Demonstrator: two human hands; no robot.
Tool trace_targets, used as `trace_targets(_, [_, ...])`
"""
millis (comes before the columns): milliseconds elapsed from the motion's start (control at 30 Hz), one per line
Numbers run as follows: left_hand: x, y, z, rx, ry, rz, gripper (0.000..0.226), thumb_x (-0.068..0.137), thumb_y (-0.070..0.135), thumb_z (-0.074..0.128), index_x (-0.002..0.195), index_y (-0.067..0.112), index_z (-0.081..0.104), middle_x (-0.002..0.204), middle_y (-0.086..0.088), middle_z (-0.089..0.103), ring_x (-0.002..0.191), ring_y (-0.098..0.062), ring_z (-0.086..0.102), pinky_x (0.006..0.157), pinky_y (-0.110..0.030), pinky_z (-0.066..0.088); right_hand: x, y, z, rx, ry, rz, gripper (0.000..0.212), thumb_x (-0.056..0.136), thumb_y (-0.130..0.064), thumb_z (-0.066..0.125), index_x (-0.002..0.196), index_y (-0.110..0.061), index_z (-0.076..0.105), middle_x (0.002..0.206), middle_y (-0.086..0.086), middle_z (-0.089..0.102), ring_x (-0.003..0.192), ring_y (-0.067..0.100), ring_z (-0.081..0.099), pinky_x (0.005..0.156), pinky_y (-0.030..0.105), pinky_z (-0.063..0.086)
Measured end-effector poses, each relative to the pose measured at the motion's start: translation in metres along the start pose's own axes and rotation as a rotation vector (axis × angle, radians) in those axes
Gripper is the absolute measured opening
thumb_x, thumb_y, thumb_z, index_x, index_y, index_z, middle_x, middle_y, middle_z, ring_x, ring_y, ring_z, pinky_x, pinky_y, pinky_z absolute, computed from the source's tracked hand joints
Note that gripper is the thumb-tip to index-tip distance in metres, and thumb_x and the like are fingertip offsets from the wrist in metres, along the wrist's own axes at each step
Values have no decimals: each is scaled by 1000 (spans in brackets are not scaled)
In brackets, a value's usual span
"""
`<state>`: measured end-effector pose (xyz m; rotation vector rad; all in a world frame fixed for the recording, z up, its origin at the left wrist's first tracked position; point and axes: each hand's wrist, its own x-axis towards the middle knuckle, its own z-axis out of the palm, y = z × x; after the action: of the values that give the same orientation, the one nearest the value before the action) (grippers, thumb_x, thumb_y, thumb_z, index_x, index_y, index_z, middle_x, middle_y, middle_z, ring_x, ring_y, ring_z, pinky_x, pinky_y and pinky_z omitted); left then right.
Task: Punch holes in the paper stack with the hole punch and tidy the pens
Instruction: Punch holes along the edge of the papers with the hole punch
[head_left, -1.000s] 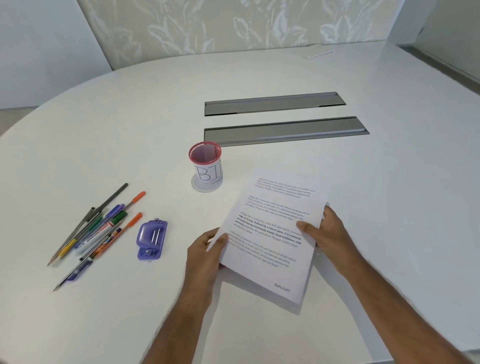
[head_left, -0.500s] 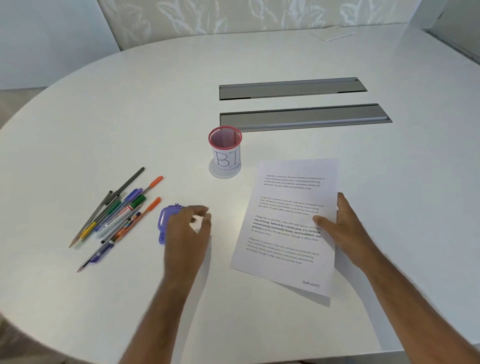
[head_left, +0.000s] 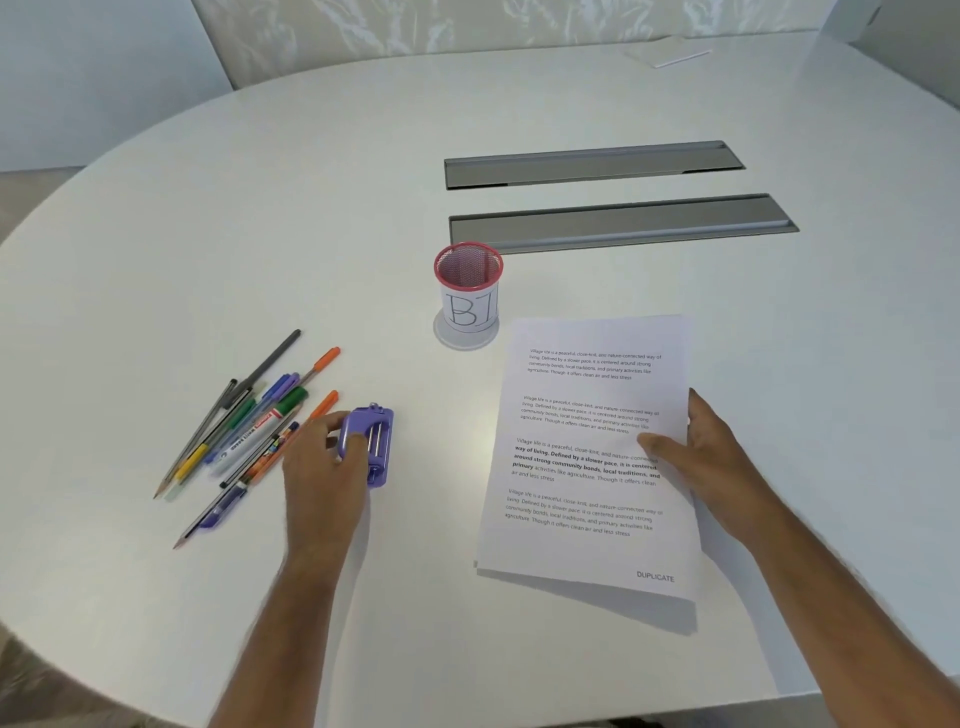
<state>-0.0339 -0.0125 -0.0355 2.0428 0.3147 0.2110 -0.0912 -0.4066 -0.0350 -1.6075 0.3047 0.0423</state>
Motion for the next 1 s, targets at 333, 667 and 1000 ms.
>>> trace_targets(333, [-5, 6, 13, -45, -96, -13, 17, 98, 23, 62, 112, 31, 68, 104, 11, 72, 89, -8, 70, 54, -5, 48, 3, 2, 3, 36, -43, 3, 47, 99, 4, 66, 135, -26, 64, 132, 1, 76, 120, 23, 74, 100, 35, 60])
trace_targets(667, [-16, 21, 47, -21, -188, 68, 19, 98, 20, 61, 111, 34, 63, 106, 13, 67, 98, -15, 65, 73, -22, 54, 5, -3, 8, -13, -34, 17, 49, 97, 7, 68, 129, -30, 65, 125, -7, 79, 113, 13, 76, 83, 19, 60])
trace_targets(1000, [-31, 44, 65, -100, -249, 101, 38, 96, 9, 61, 92, 47, 58, 101, 17, 66, 85, 6, 67, 59, -4, 49, 8, 0, 10, -44, -8, 47, 47, 96, 8, 69, 130, -25, 63, 123, -8, 79, 112, 11, 76, 84, 18, 59])
